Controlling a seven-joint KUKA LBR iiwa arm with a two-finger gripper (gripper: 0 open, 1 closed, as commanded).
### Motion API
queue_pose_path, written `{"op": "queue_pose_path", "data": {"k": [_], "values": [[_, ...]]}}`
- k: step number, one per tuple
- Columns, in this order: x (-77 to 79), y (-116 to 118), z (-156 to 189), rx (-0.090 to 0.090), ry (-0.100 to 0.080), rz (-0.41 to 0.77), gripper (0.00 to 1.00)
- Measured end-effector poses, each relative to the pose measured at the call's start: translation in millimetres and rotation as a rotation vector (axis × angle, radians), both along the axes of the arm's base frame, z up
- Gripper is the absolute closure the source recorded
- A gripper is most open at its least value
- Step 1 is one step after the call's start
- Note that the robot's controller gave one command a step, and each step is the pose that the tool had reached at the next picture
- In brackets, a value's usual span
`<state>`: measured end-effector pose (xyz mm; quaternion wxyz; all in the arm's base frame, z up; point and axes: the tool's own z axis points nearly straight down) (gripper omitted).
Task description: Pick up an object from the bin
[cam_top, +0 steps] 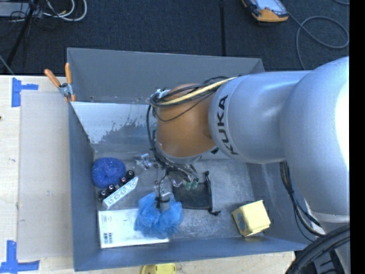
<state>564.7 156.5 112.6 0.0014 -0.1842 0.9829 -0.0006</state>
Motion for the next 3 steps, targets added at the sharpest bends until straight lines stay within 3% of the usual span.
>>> {"op": "queue_pose_path", "data": {"k": [1,2,3], "values": [[-46.7,5,18,0.001,0.006,0.010,0.00],[-47.5,-15,-2,0.002,0.002,0.159,0.00],[-27.0,-56,-41,-0.003,-0.002,0.368,1.00]]}}
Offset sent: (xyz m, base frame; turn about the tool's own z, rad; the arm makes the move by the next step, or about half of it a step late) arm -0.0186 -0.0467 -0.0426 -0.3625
